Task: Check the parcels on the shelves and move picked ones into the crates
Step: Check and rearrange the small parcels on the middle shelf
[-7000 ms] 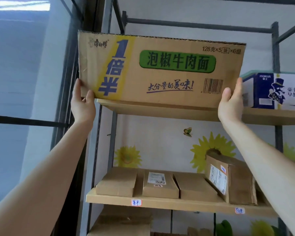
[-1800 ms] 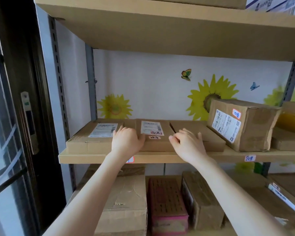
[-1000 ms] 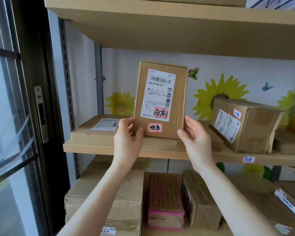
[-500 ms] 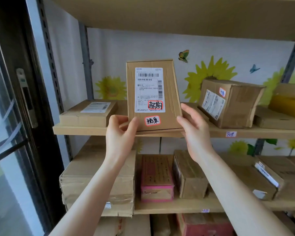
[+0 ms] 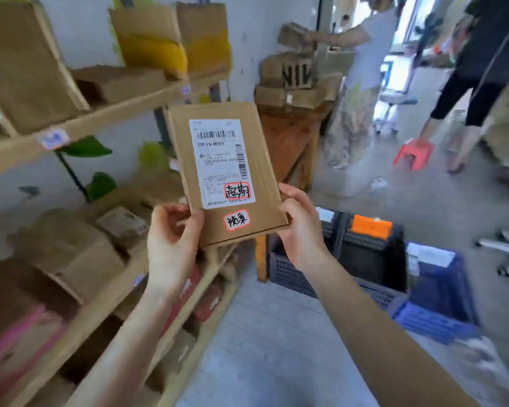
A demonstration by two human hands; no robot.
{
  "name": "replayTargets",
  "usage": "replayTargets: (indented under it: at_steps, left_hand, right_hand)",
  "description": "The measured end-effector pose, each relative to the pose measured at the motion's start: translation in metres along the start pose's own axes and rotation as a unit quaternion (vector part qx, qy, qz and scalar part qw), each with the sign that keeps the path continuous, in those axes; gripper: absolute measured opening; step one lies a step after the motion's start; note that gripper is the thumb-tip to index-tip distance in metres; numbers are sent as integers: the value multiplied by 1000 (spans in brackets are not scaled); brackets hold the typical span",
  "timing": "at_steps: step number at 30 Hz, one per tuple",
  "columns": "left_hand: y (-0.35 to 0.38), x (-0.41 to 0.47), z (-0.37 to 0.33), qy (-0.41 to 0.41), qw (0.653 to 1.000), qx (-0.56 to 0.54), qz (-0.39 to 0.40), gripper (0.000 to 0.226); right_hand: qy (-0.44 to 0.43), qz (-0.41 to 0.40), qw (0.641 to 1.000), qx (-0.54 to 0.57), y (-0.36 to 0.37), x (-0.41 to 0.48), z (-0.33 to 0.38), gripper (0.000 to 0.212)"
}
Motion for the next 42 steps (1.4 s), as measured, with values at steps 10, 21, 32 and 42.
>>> replayTargets:
  at_steps: [10, 21, 32, 42]
  left_hand:
    - [383, -30, 39, -175, 910, -71, 369, 30]
    - [663, -33, 139, -448, 799, -16, 402, 26]
    - [926, -45, 385, -534, 739, 115, 394, 22]
    - [1103, -72, 669, -477, 771, 274, 321, 34]
  right_hand:
    - [-74, -265, 961, -41, -300, 116, 124, 29]
    - [133, -381, 906, -126, -534, 288, 134, 38]
    - [222, -450, 816, -287, -789, 480, 10, 33]
    - [217, -416, 811, -350, -1013, 621, -178, 21]
Point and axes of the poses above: each hand's wrist, its own x-axis towards the middle knuckle, its own y-axis out of the palm, z = x × y, the point moved 5 cm from there along x, towards the middle knuckle, and after that the axes turned 14 degrees about x, right-handed, at the moved point
